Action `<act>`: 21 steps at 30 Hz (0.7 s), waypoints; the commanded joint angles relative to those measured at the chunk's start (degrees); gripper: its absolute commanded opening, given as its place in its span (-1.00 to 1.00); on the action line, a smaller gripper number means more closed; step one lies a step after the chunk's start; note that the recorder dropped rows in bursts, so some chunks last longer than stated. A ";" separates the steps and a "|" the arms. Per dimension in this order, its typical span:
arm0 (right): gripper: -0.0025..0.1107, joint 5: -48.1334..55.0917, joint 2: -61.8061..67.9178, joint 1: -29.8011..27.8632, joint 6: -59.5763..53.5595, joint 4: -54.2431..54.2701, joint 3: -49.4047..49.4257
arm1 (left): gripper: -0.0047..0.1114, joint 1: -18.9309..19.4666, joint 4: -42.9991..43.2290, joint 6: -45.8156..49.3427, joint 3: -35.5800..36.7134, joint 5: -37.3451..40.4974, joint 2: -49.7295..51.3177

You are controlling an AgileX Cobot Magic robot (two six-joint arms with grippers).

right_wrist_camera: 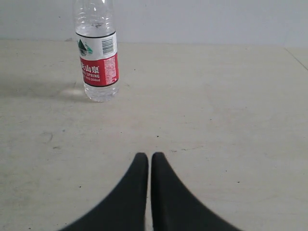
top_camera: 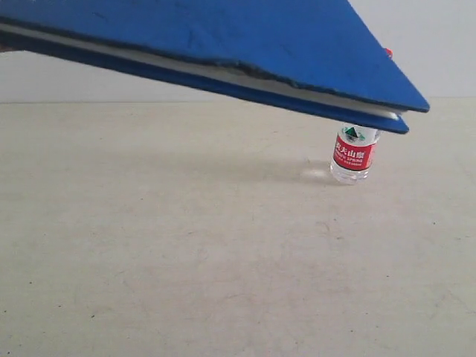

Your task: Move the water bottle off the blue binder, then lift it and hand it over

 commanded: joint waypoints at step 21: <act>-0.96 -0.47 -0.12 -0.57 0.02 0.02 0.00 | -0.84 -1.78 9.99 -11.63 13.92 7.40 -0.39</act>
